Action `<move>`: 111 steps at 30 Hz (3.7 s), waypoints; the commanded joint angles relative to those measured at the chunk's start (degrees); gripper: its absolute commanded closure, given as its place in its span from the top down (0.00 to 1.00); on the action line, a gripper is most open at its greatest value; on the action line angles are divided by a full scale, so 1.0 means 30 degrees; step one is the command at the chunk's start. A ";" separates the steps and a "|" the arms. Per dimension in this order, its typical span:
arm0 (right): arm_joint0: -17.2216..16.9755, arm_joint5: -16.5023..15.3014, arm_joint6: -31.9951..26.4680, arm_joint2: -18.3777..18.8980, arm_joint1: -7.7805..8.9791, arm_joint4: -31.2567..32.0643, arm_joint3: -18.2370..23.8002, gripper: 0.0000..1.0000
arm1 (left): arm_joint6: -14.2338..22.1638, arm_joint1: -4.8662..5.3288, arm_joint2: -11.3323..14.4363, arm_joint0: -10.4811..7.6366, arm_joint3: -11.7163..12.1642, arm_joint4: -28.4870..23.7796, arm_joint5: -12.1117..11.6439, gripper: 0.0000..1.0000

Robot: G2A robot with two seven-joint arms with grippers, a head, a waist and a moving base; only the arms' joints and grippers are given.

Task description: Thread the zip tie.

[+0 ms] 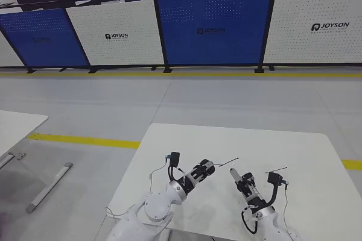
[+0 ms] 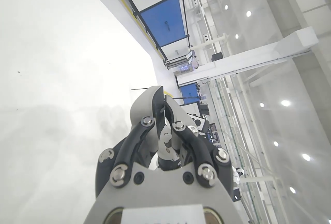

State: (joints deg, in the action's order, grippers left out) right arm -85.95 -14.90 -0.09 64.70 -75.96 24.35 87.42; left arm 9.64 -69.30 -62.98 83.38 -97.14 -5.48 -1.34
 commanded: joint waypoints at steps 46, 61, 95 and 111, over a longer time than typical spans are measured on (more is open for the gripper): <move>0.0913 0.2751 0.0939 -0.1244 -0.0156 0.7650 -0.0900 0.99 | 0.0553 -0.0090 -0.0073 0.0073 -0.0359 -0.2595 0.0369 0.00; 0.1166 0.2730 0.1064 -0.1618 -0.0300 0.8299 -0.0490 0.42 | 0.0682 -0.0119 0.0347 -0.0074 -0.0171 -0.1978 0.0600 0.00; 0.1290 0.2501 0.1227 -0.1918 -0.0484 0.9529 -0.0463 0.00 | 0.0741 -0.0135 0.0555 -0.0218 0.0005 -0.1693 0.0882 0.00; 0.1493 0.2473 0.1020 -0.2036 -0.0585 0.9738 -0.0774 0.00 | 0.1120 -0.0123 0.0229 -0.0147 0.0006 -0.2615 0.0027 0.00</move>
State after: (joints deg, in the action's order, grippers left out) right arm -81.49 -7.49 3.00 58.60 -77.70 53.56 85.15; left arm 12.96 -69.67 -62.27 82.91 -97.11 -13.29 -1.24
